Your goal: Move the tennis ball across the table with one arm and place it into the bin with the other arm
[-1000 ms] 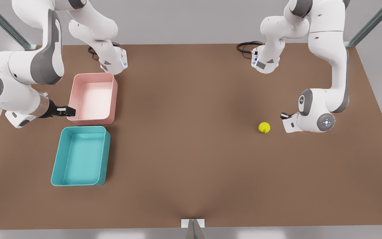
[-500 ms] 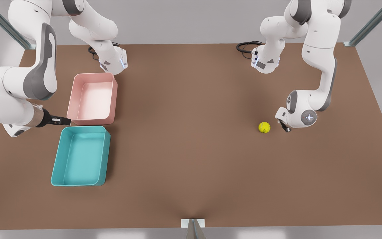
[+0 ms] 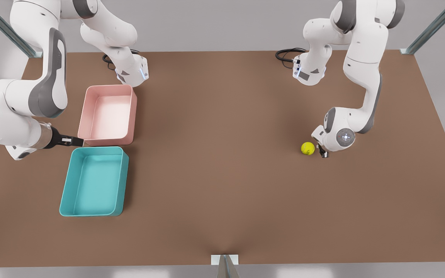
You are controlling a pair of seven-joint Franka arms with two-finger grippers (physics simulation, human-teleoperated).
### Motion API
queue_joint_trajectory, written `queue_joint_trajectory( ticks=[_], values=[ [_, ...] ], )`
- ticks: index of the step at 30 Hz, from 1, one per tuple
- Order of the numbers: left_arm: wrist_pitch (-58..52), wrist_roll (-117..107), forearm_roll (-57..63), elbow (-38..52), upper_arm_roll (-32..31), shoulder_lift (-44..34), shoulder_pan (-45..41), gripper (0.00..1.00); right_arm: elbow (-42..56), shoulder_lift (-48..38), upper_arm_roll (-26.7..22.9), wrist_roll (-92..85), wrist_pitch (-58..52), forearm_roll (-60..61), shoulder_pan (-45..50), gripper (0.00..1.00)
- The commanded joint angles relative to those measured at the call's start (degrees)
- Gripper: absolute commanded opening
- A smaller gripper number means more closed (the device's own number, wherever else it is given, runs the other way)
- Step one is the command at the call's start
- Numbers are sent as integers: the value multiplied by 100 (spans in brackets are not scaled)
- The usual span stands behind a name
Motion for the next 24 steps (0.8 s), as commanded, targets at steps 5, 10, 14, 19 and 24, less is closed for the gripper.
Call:
queue_joint_trajectory(
  ticks=[5, 10, 14, 19, 24],
  values=[
    [101, -3000, -1804, 108, -969, -4, -672, 21, 9, 100, 0, 39, 37, 21, -35, 100],
    [-30, -3404, -3520, 214, -1190, -241, -636, 21, 9, 100, 0, 39, 46, 30, -53, 100],
    [-1108, -7184, -2545, 1276, -522, -557, -636, 21, 9, 91, 0, 31, 37, 30, -53, 100],
    [-5461, -7440, -724, 4863, 129, -628, 23, 21, 1, 109, 0, 31, 37, 30, -53, 100],
    [-6657, -8292, -364, 6076, -486, -601, 67, 100, 1, 117, 0, 31, 46, 30, -53, 100]
  ],
)
